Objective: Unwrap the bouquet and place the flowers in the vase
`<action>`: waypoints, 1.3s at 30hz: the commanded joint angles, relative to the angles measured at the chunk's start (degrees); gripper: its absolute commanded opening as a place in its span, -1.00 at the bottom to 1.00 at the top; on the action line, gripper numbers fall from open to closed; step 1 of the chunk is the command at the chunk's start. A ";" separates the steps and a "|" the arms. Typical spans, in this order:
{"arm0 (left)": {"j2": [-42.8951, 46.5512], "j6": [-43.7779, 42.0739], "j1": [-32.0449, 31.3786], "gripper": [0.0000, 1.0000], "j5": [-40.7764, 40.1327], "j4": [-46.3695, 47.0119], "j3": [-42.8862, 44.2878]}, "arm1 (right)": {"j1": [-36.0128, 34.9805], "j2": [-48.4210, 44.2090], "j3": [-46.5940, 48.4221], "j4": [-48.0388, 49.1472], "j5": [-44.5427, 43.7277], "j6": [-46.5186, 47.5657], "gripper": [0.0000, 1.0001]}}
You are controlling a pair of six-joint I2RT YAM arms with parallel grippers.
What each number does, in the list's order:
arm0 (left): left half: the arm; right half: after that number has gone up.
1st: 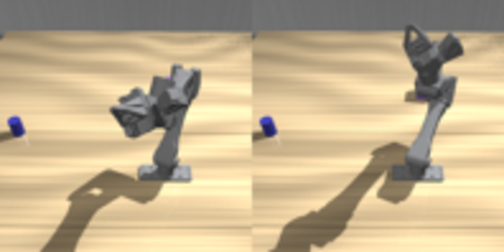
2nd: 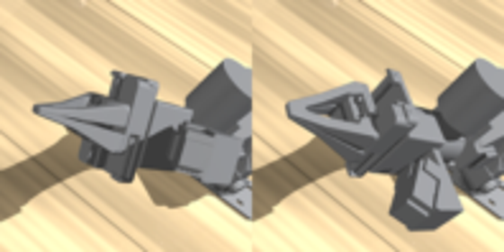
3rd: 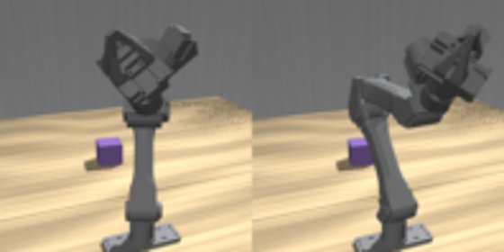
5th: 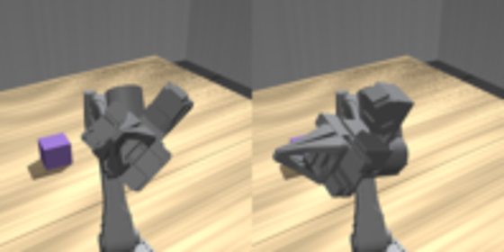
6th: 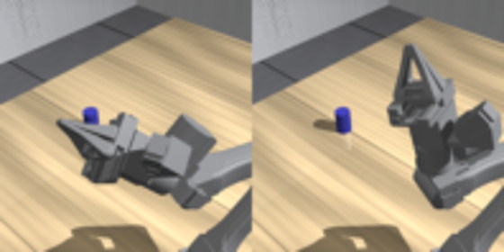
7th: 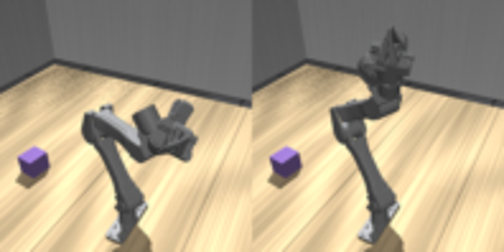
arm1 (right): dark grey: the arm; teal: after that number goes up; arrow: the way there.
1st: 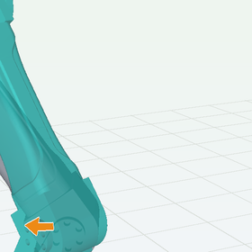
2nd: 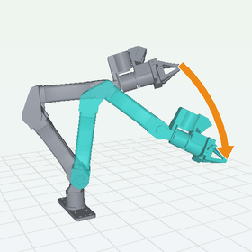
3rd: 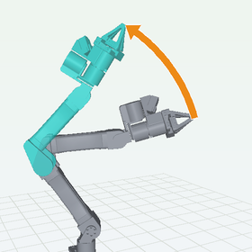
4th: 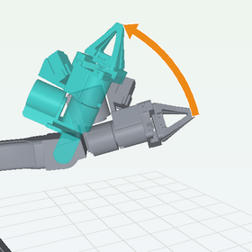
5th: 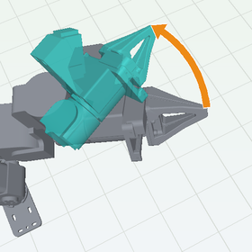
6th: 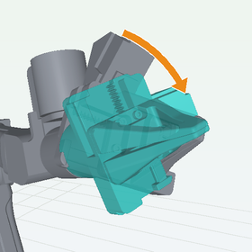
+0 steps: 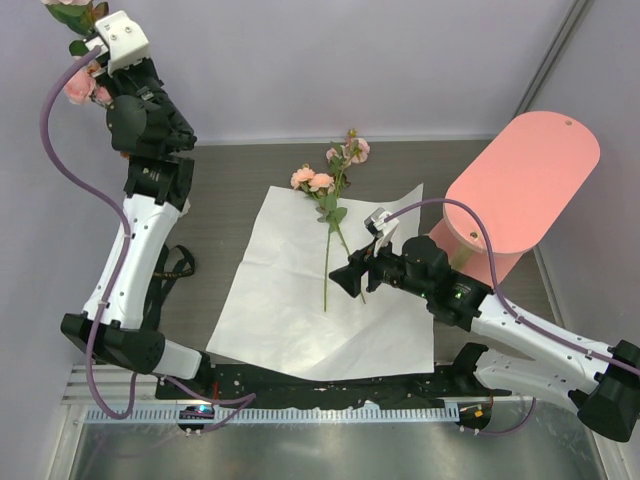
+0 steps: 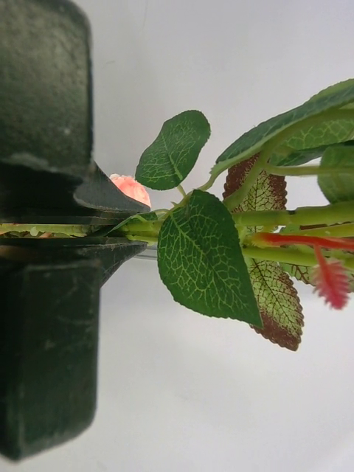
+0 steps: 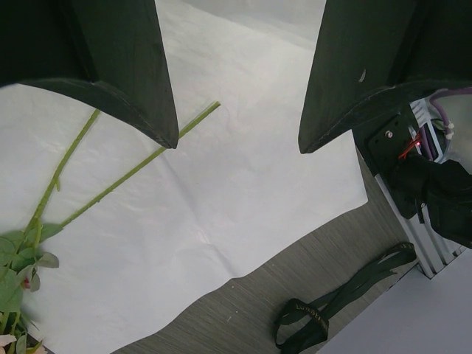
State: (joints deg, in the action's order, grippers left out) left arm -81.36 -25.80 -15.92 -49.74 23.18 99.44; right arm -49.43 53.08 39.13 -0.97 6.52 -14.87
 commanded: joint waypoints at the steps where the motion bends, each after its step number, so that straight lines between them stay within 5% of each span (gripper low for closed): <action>1: -1.87 -1.53 1.24 -1.00 1.13 4.51 2.86 | -0.32 -1.57 1.12 1.68 -0.99 1.07 0.44; 20: -5.12 -4.17 3.35 -1.00 2.71 9.87 0.67 | -0.23 -0.87 1.29 1.50 -1.69 1.51 0.44; 39: -5.47 -1.18 3.44 -1.00 -3.43 15.75 -11.37 | -0.23 -0.70 1.56 1.32 -2.04 1.52 0.44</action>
State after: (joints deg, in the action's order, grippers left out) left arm -86.74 -28.88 -12.93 -49.91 33.26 89.58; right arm -49.43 52.51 39.13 -1.45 5.17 -13.82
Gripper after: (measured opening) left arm 0.059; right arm 0.720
